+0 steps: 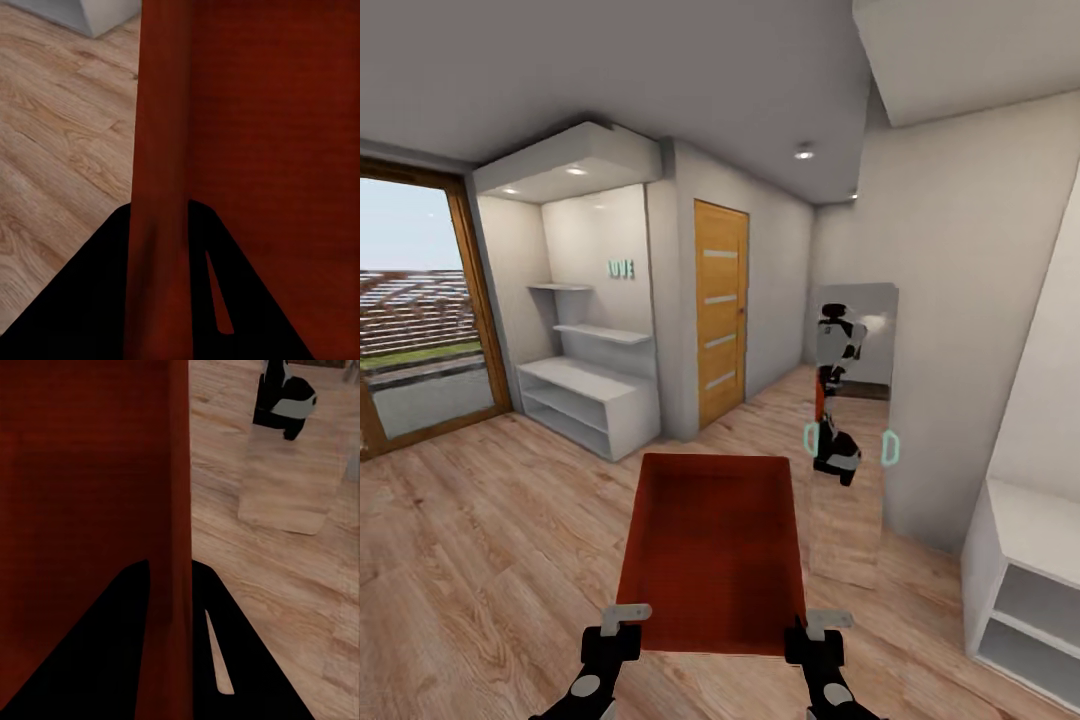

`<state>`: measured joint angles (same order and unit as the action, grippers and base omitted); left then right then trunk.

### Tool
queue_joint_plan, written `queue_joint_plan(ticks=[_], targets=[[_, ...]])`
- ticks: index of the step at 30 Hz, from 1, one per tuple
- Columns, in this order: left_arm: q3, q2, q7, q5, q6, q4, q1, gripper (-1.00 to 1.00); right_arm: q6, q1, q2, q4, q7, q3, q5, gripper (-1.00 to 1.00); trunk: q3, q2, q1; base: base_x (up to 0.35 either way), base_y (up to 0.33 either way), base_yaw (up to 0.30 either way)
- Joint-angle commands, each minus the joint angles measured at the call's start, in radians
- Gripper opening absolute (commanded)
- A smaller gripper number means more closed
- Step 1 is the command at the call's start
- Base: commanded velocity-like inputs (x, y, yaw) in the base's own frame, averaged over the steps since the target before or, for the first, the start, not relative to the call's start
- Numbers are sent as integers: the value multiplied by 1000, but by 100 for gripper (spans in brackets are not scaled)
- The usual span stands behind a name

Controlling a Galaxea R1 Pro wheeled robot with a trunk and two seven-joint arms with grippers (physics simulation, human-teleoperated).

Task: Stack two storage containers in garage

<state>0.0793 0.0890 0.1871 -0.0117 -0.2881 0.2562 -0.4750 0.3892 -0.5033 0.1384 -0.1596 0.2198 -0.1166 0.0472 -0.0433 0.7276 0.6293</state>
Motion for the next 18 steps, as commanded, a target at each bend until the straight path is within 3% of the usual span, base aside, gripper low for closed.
queue_joint_plan(ticks=[1, 14, 18], targets=[[0, -2, 11, -5, -2, -3, -1, -100, 14, -2, 0, -58, -13, 20, -18, -100, -2, 1, 1, 323, 0, 277], [0, -2, 11, -5, -2, -3, -1, -100, 14, -1, 0, -58, -13, 20, -18, -100, -2, 1, 1, 323, 0, 277], [0, -2, 11, -5, -2, -3, -1, -100, 14, -1, 0, -58, -13, 20, -18, -100, -2, 1, 1, 323, 0, 123]])
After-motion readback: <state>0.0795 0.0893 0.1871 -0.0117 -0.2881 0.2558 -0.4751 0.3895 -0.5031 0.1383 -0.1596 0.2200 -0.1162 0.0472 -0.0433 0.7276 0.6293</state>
